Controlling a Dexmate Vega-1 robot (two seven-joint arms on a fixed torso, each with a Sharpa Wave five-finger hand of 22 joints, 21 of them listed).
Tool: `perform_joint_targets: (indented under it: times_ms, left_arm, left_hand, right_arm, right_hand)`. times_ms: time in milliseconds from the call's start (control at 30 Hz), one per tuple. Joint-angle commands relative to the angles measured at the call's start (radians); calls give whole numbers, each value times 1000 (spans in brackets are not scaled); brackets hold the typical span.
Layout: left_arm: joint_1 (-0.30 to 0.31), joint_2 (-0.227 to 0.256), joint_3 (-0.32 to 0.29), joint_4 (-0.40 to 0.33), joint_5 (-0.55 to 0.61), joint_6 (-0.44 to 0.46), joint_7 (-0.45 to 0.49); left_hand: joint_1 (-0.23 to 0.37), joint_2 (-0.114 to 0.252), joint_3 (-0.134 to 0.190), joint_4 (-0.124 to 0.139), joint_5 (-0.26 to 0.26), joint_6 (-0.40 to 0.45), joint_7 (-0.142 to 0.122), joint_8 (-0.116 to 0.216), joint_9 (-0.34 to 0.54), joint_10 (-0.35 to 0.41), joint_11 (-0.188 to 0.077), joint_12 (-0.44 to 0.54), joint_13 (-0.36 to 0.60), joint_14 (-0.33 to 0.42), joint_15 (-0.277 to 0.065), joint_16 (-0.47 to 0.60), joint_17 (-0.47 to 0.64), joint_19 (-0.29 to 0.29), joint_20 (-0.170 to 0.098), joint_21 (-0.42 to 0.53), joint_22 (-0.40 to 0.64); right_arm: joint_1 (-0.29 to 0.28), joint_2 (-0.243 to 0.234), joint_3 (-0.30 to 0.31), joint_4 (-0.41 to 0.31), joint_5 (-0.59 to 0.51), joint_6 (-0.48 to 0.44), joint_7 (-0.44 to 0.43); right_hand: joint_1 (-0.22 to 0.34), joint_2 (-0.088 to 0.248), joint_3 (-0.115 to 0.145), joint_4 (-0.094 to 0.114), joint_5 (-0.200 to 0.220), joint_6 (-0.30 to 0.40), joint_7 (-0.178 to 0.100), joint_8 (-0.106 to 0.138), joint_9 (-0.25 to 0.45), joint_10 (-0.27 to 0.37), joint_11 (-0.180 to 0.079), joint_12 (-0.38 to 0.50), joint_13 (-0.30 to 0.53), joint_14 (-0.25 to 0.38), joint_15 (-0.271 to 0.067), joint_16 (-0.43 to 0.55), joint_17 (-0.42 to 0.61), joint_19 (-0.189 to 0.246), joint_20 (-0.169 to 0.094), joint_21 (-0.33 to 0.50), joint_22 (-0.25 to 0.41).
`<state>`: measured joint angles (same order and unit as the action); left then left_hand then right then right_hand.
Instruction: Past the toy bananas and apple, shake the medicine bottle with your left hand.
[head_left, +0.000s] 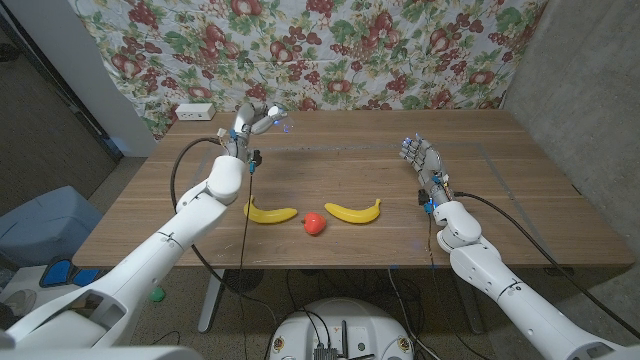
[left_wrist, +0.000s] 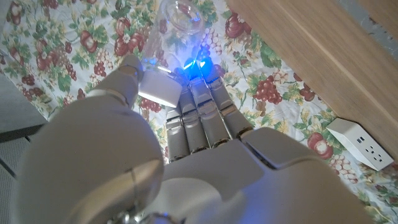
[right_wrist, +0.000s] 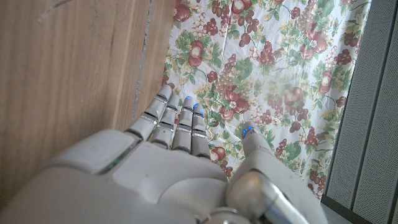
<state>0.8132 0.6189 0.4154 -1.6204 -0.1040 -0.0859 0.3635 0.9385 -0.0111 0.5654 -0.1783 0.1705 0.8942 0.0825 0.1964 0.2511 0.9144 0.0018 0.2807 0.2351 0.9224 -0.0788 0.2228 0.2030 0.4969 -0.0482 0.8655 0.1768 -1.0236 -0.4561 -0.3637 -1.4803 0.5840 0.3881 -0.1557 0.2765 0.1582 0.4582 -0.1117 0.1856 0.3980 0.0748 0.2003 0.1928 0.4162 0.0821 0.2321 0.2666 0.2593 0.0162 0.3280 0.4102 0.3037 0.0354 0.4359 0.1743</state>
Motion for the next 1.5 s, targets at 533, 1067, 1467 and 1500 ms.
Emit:
perform_joint_targets:
  times_ms: [533,1067,1467,1500]
  left_arm:
    - [-134,152,107,-83,-45,263,-359]
    - [-70,122,79,-80,-1,162,-198]
    - [-27,111,75,-112,142,153,-49]
    - [-26,113,75,-117,151,161,-48]
  left_hand:
    - [167,178,10,6,7,56,-14,4,2,176,-165,2,2,45,-155,2,0,-4,-94,7,3]
    - [166,178,11,6,7,54,-13,3,3,176,-167,2,2,43,-155,1,0,-6,-93,10,3]
    - [166,177,12,4,7,53,-20,3,3,176,-167,1,2,43,-157,1,0,-5,-93,13,2]
    - [165,177,12,4,7,53,-20,3,3,175,-167,1,2,42,-157,1,0,-5,-93,13,2]
  right_arm:
    - [-13,-7,9,-1,8,13,8]
    - [-24,-10,12,-11,7,18,5]
    - [-34,-12,12,-21,3,24,4]
    - [-35,-12,13,-22,4,25,4]
  right_hand:
    - [0,6,1,-3,5,11,-1,3,3,7,1,1,5,10,0,-5,3,10,5,-5,6]
    - [0,6,2,-3,5,11,-1,3,3,7,1,1,6,11,-2,-6,3,11,5,-8,6]
    - [0,6,1,-3,5,11,0,3,3,8,1,1,6,10,-2,-6,3,12,6,-11,6]
    - [0,6,1,-3,5,11,-1,3,3,8,1,1,6,11,-2,-6,3,12,5,-11,6]
